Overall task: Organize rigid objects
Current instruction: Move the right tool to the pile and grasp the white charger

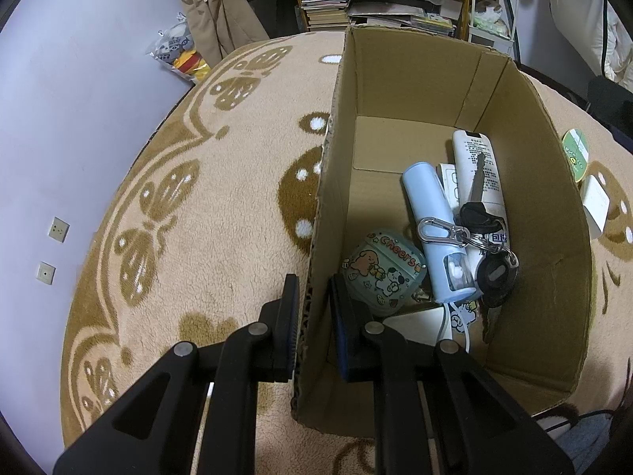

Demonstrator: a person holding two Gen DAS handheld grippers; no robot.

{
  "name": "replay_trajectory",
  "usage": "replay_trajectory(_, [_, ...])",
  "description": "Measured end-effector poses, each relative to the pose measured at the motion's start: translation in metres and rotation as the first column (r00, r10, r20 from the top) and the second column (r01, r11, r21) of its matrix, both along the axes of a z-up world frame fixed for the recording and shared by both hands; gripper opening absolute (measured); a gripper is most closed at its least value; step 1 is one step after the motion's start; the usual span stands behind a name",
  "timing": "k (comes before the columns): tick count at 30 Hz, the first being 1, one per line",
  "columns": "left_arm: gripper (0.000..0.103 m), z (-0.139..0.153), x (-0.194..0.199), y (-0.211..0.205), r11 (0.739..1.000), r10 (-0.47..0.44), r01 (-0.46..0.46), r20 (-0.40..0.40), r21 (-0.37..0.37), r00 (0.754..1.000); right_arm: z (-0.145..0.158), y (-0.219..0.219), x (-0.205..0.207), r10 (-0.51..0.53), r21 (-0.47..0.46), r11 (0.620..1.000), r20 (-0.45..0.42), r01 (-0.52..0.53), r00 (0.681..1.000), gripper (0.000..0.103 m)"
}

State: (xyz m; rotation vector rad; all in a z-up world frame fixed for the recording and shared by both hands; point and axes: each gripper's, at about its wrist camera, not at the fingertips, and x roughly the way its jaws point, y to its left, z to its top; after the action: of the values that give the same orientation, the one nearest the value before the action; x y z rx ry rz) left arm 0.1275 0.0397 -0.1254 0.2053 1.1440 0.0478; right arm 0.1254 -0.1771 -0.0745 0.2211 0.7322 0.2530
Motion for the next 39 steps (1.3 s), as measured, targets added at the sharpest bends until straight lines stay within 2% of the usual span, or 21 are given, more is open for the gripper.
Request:
replay_trajectory(5, [0.016,0.000,0.000,0.000,1.000,0.002,-0.002,-0.002,0.000,1.000,-0.001,-0.021,0.006,-0.076,-0.023,0.997,-0.005,0.076,0.997,0.093])
replay_trajectory(8, [0.016,0.000,0.000,0.000,1.000,0.001,-0.001,-0.001,0.000,1.000,-0.004,-0.037,0.008,-0.170,-0.063,0.983,0.002,0.170,0.985,0.093])
replay_trajectory(14, [0.016,0.000,0.001,0.001,1.000,0.000,0.000,-0.001,0.001,1.000,-0.021,-0.063,0.018,-0.254,-0.085,0.964,-0.035,0.251,0.966,0.093])
replay_trajectory(26, [0.016,0.000,0.001,0.000,1.000,0.000,0.000,-0.001,0.000,1.000,-0.073,-0.106,0.028,-0.359,-0.112,0.932,-0.154,0.345,0.920,0.093])
replay_trajectory(39, [0.016,0.000,0.001,0.000,1.000,0.001,-0.001,-0.001,0.000,1.000,-0.114,-0.138,0.032,-0.435,-0.122,0.900,-0.262,0.418,0.861,0.093])
